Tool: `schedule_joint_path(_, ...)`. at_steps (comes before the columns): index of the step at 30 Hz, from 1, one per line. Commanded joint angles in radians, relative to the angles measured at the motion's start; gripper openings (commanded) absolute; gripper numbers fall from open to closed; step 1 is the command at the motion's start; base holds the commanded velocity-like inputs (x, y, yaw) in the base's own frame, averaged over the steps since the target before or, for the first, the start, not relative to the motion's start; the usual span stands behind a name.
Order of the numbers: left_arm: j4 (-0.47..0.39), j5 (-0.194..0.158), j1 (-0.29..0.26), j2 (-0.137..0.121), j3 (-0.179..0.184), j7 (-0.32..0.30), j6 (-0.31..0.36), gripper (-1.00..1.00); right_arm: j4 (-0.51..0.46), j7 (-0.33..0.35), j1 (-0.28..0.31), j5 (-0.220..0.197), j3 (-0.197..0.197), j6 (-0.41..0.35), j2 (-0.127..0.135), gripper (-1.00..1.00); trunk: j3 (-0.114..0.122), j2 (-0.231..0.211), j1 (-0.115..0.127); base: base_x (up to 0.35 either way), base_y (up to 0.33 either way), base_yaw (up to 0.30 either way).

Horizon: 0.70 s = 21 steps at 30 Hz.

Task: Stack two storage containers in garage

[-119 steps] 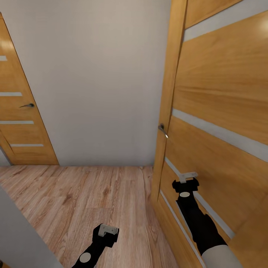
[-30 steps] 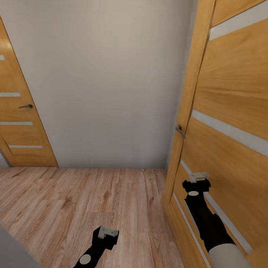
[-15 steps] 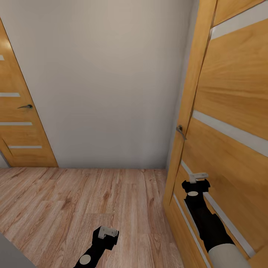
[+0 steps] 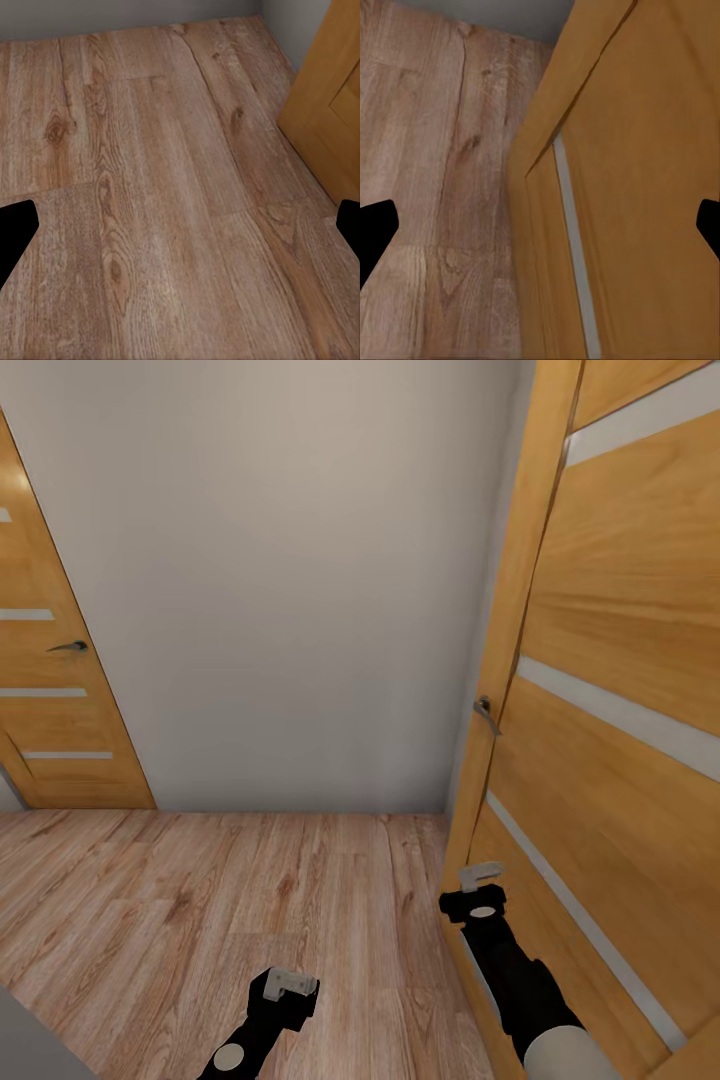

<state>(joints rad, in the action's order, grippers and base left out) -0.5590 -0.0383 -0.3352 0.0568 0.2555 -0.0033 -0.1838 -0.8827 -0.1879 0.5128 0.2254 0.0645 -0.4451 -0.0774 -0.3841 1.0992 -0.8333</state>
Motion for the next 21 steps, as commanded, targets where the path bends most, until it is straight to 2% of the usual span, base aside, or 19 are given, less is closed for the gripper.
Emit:
schedule_joint_path(1,0.001,-0.004,-0.001,0.000,0.002,0.000,-0.003,1.00,0.010,0.004,-0.004,0.006,0.003,0.011,-0.005,1.00,-0.001,0.001,0.000,0.039,-0.015,0.000)
schedule_joint_path(11,-0.001,-0.003,-0.001,-0.002,0.002,0.000,-0.003,1.00,0.022,0.016,-0.012,0.009,0.020,0.050,-0.037,1.00,-0.001,0.001,0.000,0.097,-0.046,0.000)
schedule_joint_path(19,0.002,-0.005,-0.001,-0.005,0.001,-0.001,-0.003,1.00,0.019,0.017,-0.013,0.007,0.025,0.155,-0.049,1.00,-0.001,0.001,0.000,0.175,-0.005,0.000)
schedule_joint_path(21,0.001,-0.005,-0.001,-0.006,0.001,-0.001,-0.002,1.00,0.018,0.017,-0.013,0.006,0.025,0.156,-0.050,1.00,-0.001,0.001,0.000,0.223,0.000,0.000)
